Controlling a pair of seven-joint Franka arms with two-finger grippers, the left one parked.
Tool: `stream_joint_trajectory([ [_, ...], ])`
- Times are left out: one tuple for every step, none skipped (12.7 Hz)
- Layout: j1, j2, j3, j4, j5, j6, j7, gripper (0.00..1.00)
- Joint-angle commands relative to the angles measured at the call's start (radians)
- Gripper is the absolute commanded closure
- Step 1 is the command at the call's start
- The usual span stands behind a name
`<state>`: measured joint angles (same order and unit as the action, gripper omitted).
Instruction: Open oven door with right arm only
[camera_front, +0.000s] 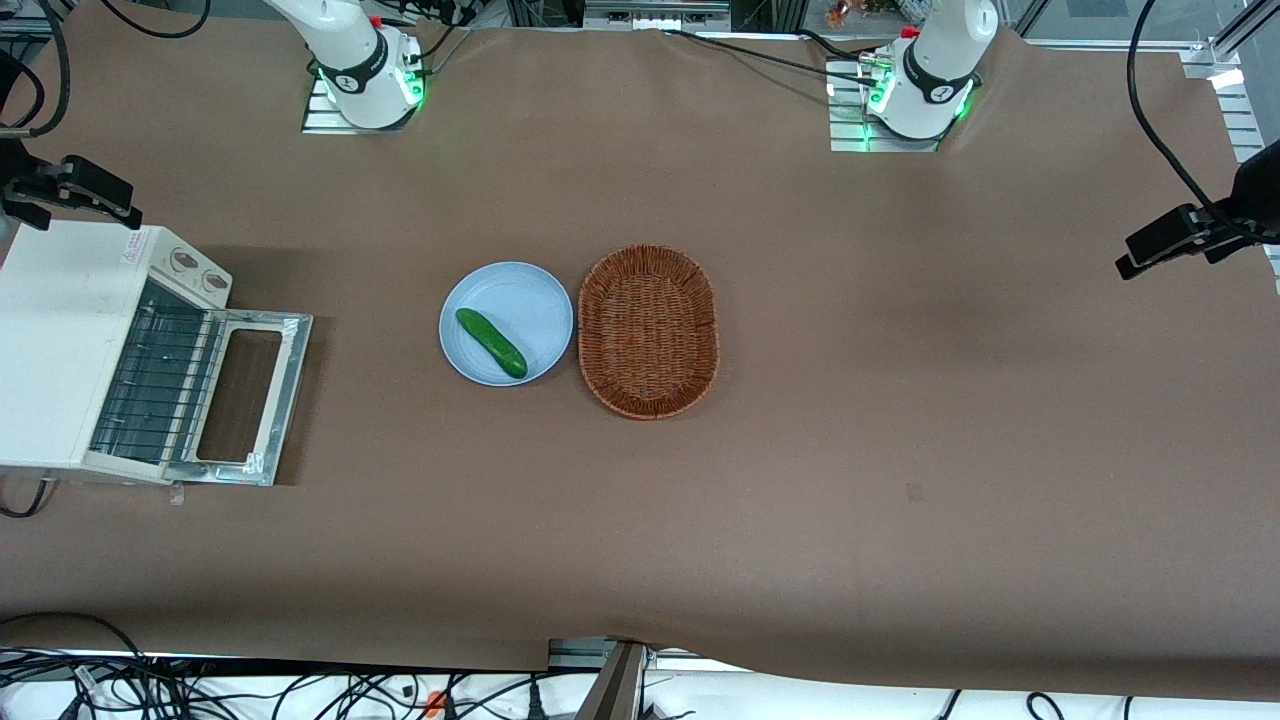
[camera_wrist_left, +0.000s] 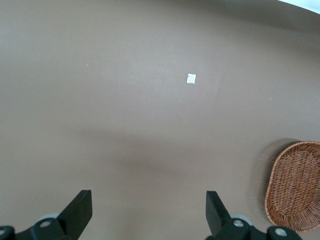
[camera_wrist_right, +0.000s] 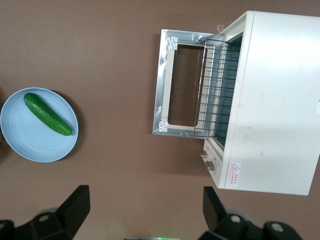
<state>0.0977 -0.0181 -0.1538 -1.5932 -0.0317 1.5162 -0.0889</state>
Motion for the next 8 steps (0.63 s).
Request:
stream_joint_trajectory([
  [0.005, 0.013, 0.003, 0.036, 0.009, -0.033, 0.000, 0.00],
  [0.005, 0.013, 0.003, 0.036, 0.010, -0.033, 0.000, 0.00],
  [0.005, 0.013, 0.003, 0.036, 0.010, -0.033, 0.003, 0.00],
  [0.005, 0.013, 0.002, 0.036, 0.010, -0.033, 0.002, 0.00],
  [0.005, 0.015, 0.002, 0.035, 0.010, -0.033, 0.000, 0.00],
  [0.005, 0.021, 0.002, 0.035, 0.010, -0.033, -0.002, 0.00],
  [0.005, 0.021, 0.002, 0.035, 0.010, -0.033, -0.002, 0.00],
  [0.005, 0.021, 0.002, 0.035, 0.010, -0.033, -0.002, 0.00],
])
